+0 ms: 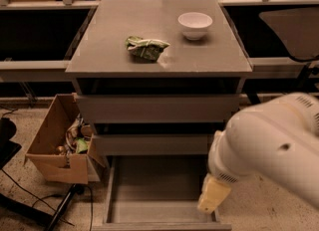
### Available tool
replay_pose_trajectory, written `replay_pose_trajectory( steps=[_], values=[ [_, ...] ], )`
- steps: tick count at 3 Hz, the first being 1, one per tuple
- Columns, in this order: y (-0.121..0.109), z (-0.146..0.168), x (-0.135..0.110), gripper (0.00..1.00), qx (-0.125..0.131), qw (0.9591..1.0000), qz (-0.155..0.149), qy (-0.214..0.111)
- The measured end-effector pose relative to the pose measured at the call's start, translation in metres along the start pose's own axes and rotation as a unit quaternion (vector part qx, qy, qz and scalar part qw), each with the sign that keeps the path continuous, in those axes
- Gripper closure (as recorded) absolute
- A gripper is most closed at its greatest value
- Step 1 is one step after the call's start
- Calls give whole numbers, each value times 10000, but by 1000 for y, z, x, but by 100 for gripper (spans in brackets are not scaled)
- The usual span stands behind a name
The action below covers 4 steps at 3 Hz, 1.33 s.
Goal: Close bottom drawer
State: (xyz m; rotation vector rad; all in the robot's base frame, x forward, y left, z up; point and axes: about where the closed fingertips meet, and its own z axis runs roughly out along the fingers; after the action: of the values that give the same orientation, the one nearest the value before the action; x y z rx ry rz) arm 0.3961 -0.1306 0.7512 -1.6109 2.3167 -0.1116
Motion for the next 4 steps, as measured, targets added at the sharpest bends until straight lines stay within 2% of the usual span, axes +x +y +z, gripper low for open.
replay_pose_trajectory(
  steps=[1,2,3,4],
  values=[
    [46,73,13,0,-272,9996,81,87],
    [66,93,29,0,-378,9988,214,212],
    [66,93,29,0,-379,9988,211,213],
    [84,131,38,0,-561,9979,148,300]
  ],
)
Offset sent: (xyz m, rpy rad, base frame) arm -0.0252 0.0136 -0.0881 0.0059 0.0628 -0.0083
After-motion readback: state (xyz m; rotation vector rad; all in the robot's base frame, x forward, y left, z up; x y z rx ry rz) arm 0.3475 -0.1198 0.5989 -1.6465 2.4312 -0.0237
